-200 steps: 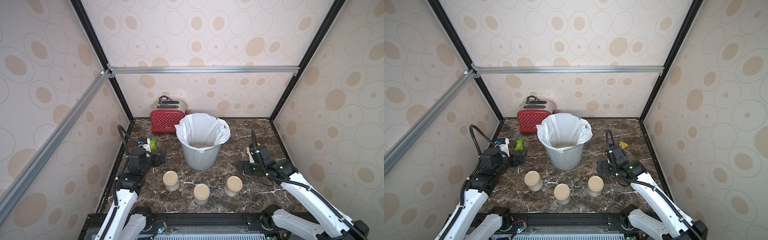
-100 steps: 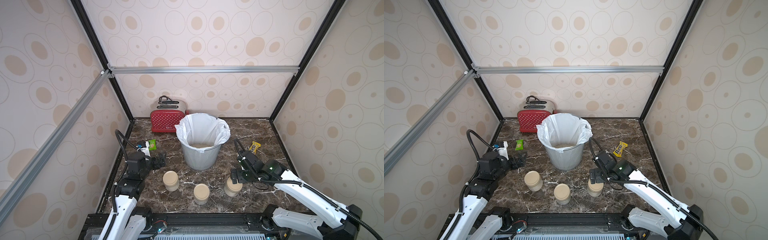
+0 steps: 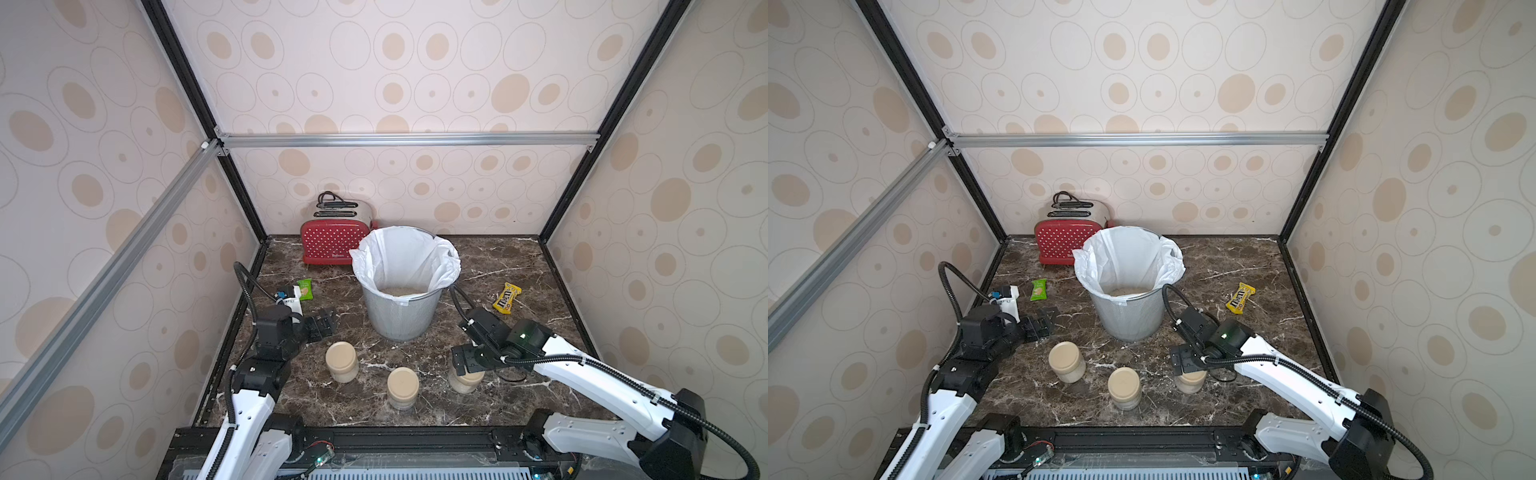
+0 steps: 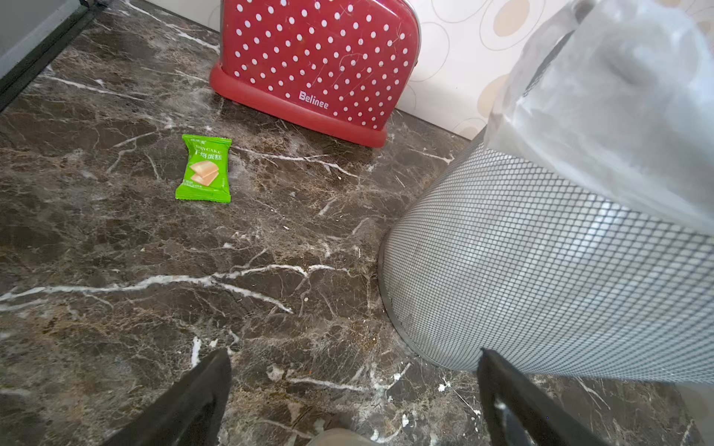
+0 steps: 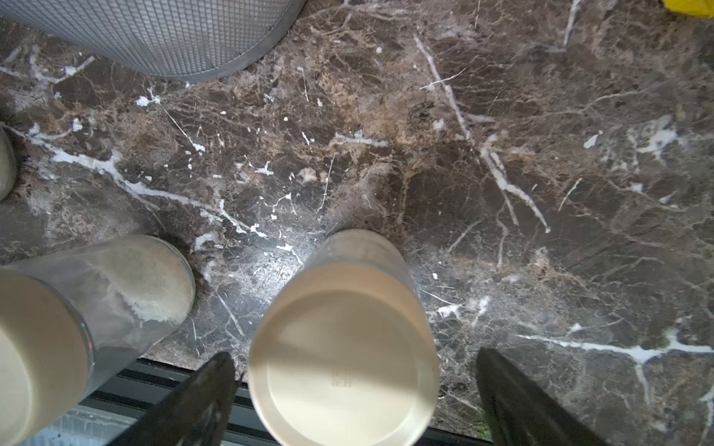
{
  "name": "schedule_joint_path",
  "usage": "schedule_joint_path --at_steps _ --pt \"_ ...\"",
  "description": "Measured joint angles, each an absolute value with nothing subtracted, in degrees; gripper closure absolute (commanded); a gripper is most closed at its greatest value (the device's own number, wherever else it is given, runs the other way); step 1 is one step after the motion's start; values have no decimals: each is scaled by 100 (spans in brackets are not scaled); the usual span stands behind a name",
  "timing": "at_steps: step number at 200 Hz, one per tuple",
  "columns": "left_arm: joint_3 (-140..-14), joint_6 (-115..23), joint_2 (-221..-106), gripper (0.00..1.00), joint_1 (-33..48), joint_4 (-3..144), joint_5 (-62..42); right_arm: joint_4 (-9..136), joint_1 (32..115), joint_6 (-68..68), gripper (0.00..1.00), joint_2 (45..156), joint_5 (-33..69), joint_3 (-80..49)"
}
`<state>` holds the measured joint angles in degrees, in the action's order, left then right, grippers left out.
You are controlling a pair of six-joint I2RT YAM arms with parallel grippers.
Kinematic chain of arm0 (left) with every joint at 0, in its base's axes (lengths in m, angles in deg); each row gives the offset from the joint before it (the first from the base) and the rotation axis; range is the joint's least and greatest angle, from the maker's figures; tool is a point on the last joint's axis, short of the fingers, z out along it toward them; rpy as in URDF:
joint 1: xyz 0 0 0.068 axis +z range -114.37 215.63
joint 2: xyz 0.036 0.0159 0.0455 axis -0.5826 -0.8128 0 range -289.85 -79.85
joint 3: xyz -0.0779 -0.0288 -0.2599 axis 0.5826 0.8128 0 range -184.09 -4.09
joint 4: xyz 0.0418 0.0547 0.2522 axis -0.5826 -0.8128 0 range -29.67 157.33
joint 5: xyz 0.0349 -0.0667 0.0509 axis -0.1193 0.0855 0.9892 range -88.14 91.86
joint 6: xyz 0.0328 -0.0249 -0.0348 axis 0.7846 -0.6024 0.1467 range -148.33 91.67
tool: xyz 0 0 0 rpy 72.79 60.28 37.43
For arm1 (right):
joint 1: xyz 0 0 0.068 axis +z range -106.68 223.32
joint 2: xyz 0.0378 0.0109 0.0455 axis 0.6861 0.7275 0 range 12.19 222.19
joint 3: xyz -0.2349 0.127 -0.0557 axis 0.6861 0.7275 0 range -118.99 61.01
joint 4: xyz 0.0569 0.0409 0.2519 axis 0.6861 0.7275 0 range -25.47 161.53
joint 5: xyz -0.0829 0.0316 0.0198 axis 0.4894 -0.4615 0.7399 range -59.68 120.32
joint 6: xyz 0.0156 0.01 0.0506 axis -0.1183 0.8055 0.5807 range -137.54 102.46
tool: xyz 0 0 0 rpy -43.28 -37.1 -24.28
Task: Empty moldy rice from jars
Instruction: Pick up the jar from the center of the board.
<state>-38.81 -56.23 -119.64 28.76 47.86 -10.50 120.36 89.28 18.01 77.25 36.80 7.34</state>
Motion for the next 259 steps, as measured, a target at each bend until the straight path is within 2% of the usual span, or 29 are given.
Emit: schedule_joint_path --at_steps 127,166,209,259 --pt "-3800 -5887 -11967 1 2876 4797 -1183 11907 9024 1925 0 7998 3435 1164" --pt "-3795 -5903 -11967 1 2876 4797 -1220 11774 9052 2004 9 8127 3442 1243" --pt "-3795 -5903 -12028 1 2876 4799 -1249 11717 9068 2092 10 8129 3479 1282" --pt "-3795 -5903 -12133 1 2865 4799 -1323 11710 9089 2148 17 8131 3514 1287"
